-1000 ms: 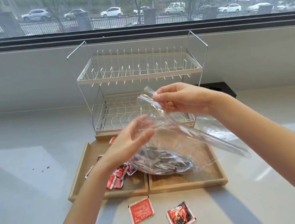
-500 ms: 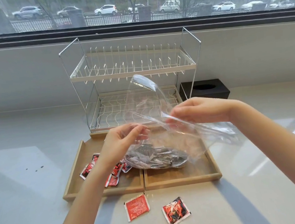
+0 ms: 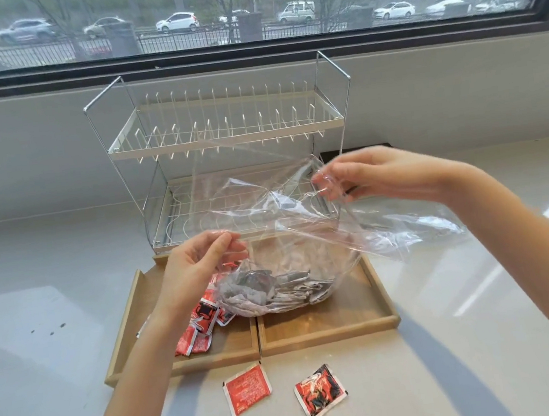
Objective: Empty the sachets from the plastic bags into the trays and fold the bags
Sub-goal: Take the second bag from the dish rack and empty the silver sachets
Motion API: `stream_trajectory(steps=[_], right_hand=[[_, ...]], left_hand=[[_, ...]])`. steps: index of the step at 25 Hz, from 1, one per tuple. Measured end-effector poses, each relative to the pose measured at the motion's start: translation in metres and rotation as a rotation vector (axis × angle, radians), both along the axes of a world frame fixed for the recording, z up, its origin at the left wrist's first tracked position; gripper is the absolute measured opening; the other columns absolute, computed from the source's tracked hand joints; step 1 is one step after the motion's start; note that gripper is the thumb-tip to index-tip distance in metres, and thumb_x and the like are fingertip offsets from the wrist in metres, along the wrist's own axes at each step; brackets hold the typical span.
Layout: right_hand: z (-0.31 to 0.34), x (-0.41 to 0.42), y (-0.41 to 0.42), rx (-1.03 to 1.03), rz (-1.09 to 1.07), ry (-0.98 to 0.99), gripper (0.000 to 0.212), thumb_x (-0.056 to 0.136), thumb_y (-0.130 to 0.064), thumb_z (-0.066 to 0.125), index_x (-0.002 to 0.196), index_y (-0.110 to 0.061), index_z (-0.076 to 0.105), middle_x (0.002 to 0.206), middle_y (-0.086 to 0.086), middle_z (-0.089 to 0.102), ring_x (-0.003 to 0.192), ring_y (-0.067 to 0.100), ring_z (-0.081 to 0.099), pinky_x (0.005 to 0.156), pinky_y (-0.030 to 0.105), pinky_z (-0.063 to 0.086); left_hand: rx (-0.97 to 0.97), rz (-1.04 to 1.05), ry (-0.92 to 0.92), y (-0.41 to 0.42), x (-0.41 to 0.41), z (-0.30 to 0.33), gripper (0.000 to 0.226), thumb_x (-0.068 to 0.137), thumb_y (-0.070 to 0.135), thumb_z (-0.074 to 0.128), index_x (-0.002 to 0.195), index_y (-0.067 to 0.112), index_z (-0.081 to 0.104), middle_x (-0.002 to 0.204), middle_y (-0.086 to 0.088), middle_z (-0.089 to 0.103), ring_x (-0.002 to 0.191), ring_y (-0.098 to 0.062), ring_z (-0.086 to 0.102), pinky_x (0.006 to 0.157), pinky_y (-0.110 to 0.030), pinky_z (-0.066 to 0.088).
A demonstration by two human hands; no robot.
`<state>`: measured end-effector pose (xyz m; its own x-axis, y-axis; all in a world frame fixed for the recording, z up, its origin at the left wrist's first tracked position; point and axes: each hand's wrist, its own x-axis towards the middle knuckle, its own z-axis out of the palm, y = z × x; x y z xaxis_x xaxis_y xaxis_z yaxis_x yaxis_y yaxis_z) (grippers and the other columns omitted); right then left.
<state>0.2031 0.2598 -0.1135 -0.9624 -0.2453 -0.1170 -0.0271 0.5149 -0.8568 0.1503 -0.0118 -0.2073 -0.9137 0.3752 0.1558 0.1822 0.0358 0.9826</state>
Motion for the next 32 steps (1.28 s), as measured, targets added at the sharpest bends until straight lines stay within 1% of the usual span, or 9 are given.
stream_trajectory(steps=[3, 10, 15, 17, 21, 23, 26, 30, 32], right_hand=[[-0.016, 0.011, 0.006, 0.054, 0.089, -0.08, 0.025, 0.071, -0.042, 0.059, 0.085, -0.024, 0.069, 0.082, -0.005, 0.067, 0.078, 0.007, 0.06, 0.078, 0.021, 0.05], [0.025, 0.016, 0.022, -0.136, -0.218, 0.305, 0.015, 0.075, -0.036, 0.069, 0.072, -0.022, 0.07, 0.047, -0.013, 0.044, 0.047, 0.006, 0.035, 0.046, 0.012, 0.034], [-0.02, 0.008, 0.032, -0.498, -0.517, 0.233, 0.033, 0.093, -0.039, 0.041, 0.088, -0.02, 0.068, 0.063, -0.01, 0.062, 0.056, 0.005, 0.056, 0.057, 0.018, 0.045], [-0.072, 0.015, 0.034, -0.343, -0.67, 0.177, 0.025, 0.095, -0.015, 0.039, 0.1, -0.017, 0.064, 0.087, 0.0, 0.068, 0.069, 0.004, 0.061, 0.061, 0.018, 0.045], [-0.169, 0.043, 0.011, -0.122, -0.436, -0.171, 0.052, 0.086, 0.011, 0.043, 0.134, -0.009, 0.038, 0.142, 0.011, 0.043, 0.123, 0.019, 0.046, 0.093, 0.027, 0.042], [-0.191, 0.047, -0.005, -0.07, -0.365, -0.216, 0.063, 0.084, 0.007, 0.054, 0.138, -0.015, 0.031, 0.14, -0.004, 0.04, 0.127, 0.005, 0.04, 0.094, 0.016, 0.039], [-0.206, 0.039, -0.025, -0.094, -0.361, -0.227, 0.05, 0.081, 0.001, 0.062, 0.126, -0.013, 0.046, 0.105, -0.012, 0.059, 0.084, -0.023, 0.054, 0.071, -0.003, 0.039], [-0.212, 0.022, -0.035, 0.08, -0.435, -0.151, 0.054, 0.085, -0.02, 0.062, 0.134, -0.011, 0.042, 0.135, 0.007, 0.049, 0.126, 0.015, 0.044, 0.105, 0.025, 0.034], [-0.217, 0.018, -0.036, 0.092, -0.432, -0.141, 0.048, 0.087, -0.023, 0.06, 0.131, -0.014, 0.046, 0.133, 0.008, 0.051, 0.12, 0.013, 0.047, 0.1, 0.02, 0.034]], left_hand=[[0.002, 0.013, -0.008, -0.001, -0.002, -0.002, 0.014, 0.085, 0.023, 0.055, 0.085, 0.023, 0.069, 0.078, 0.008, 0.075, 0.073, -0.008, 0.07, 0.059, -0.012, 0.052], [0.018, -0.028, -0.001, 0.001, -0.003, 0.001, 0.018, 0.077, 0.034, 0.057, 0.085, 0.024, 0.07, 0.081, 0.006, 0.075, 0.075, -0.01, 0.07, 0.06, -0.012, 0.052], [0.039, 0.024, -0.015, 0.0, -0.005, 0.0, 0.014, 0.085, 0.023, 0.055, 0.088, 0.02, 0.069, 0.08, 0.007, 0.075, 0.074, -0.01, 0.07, 0.058, -0.014, 0.052], [0.045, 0.014, -0.002, 0.0, -0.004, -0.001, 0.015, 0.084, 0.024, 0.055, 0.09, 0.019, 0.068, 0.082, 0.007, 0.075, 0.076, -0.009, 0.07, 0.059, -0.013, 0.052], [0.085, -0.014, 0.005, 0.002, -0.004, -0.003, 0.022, 0.079, 0.031, 0.054, 0.092, 0.019, 0.067, 0.083, 0.008, 0.075, 0.082, -0.009, 0.07, 0.064, -0.013, 0.052], [0.081, -0.024, 0.004, 0.003, -0.005, -0.006, 0.022, 0.079, 0.032, 0.053, 0.093, 0.021, 0.067, 0.084, 0.009, 0.075, 0.085, -0.011, 0.069, 0.068, -0.015, 0.053], [-0.002, -0.055, 0.04, 0.003, -0.004, -0.011, 0.027, 0.081, 0.043, 0.048, 0.095, 0.028, 0.065, 0.091, 0.013, 0.074, 0.092, -0.01, 0.068, 0.081, -0.019, 0.053], [-0.136, -0.128, 0.059, -0.005, -0.002, -0.027, 0.06, 0.06, 0.081, 0.045, 0.107, 0.045, 0.052, 0.107, 0.024, 0.064, 0.103, 0.008, 0.058, 0.083, -0.006, 0.044], [-0.27, -0.121, 0.105, -0.012, -0.001, -0.041, 0.069, 0.051, 0.087, 0.045, 0.11, 0.05, 0.044, 0.113, 0.03, 0.053, 0.102, 0.02, 0.05, 0.078, 0.004, 0.035]])
